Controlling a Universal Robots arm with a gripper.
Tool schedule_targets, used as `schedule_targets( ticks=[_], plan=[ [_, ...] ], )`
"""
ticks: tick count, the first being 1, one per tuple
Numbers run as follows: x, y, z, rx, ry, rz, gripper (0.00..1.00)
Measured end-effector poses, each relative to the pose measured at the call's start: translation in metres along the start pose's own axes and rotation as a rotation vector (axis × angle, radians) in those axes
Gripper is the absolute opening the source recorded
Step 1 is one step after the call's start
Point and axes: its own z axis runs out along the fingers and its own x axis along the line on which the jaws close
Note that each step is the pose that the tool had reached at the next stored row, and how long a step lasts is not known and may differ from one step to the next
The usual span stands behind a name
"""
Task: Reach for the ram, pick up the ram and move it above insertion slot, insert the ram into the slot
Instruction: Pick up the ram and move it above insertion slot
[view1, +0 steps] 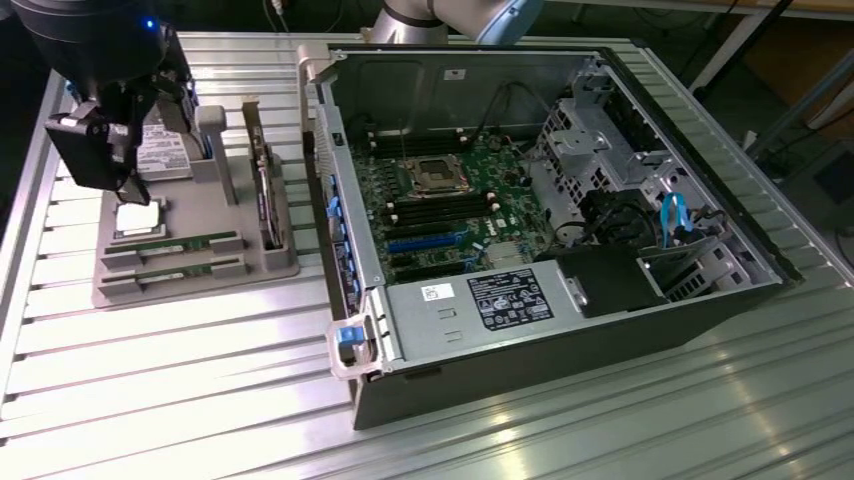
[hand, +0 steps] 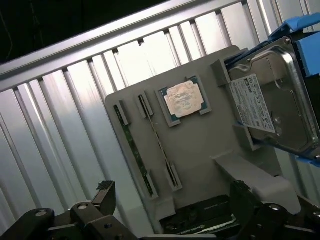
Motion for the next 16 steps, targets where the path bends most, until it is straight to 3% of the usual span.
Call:
schedule_targets(
  ticks=[9, 16],
  plan=[
    [0.0001, 0.0001, 0.0002, 0.0128, 0.0272, -0.263, 0.99],
    [0.0, 0.0002, 0.0002, 0.0134, 0.0281, -0.275, 0.99]
  ],
)
